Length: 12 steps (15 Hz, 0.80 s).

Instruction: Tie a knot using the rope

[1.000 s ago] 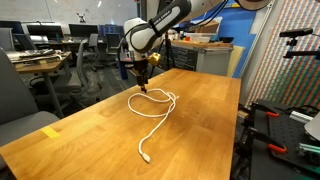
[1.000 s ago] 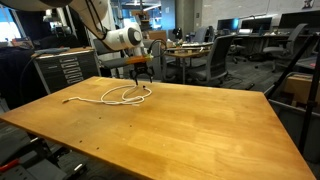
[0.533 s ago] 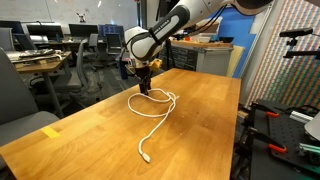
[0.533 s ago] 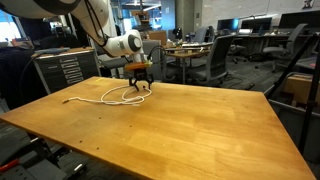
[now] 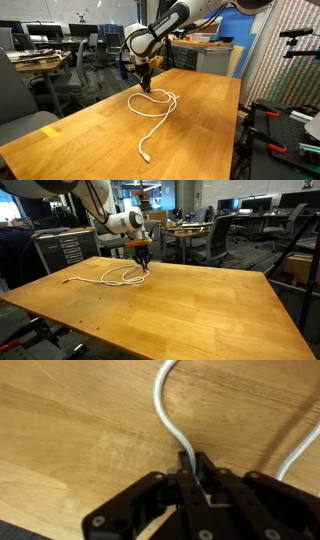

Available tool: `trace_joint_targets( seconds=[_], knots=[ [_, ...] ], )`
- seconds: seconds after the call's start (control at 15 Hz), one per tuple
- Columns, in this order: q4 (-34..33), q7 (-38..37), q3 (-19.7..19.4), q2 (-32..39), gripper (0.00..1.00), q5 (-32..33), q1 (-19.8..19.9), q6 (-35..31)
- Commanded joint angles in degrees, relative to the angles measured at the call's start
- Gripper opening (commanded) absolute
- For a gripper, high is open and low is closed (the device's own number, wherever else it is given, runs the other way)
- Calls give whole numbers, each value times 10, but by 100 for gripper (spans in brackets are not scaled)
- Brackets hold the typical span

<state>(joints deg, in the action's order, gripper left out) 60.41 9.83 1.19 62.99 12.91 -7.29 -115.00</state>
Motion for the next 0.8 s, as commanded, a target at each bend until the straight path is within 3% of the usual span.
trace_joint_targets(
  seconds=[0.0, 0.13, 0.27, 0.73],
  knots=[
    [-34, -38, -17, 4, 3, -12, 8, 15],
    [-24, -53, -43, -21, 10, 8, 21, -30],
    [-30, -63, -65, -37, 10, 10, 38, -50],
    [-58, -119, -88, -127, 7, -41, 136, -36]
  ],
)
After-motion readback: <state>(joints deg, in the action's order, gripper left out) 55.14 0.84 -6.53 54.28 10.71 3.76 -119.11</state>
